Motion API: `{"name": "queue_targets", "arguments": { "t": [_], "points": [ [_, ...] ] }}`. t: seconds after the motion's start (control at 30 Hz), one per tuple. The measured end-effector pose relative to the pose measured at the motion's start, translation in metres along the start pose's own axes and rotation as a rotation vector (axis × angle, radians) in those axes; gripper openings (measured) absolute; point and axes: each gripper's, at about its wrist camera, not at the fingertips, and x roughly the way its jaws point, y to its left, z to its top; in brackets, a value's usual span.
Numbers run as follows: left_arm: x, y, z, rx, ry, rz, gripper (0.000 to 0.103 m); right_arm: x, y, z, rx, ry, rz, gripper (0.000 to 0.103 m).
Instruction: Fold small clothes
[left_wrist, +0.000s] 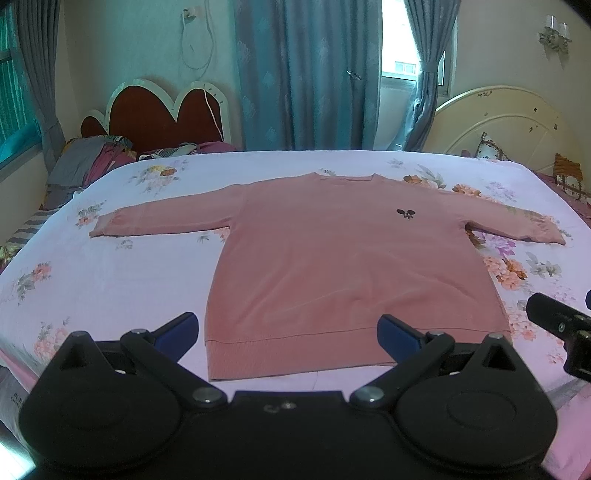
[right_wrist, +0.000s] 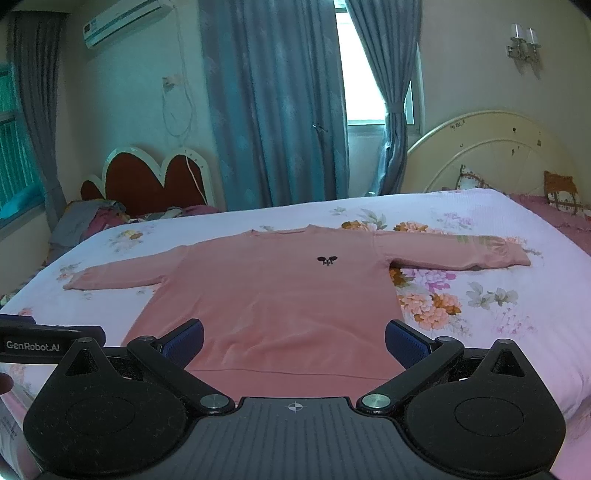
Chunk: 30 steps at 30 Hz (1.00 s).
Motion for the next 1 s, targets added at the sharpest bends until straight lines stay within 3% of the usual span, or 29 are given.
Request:
{"name": "queue_targets", "arguments": {
  "t": [1.0],
  "points": [
    [0.033,-0.006,0.014,0.009,0.033,0.013,0.103,0.034,-0.01,0.013,0.019,0.021,-0.021,0.103]
  ]
}}
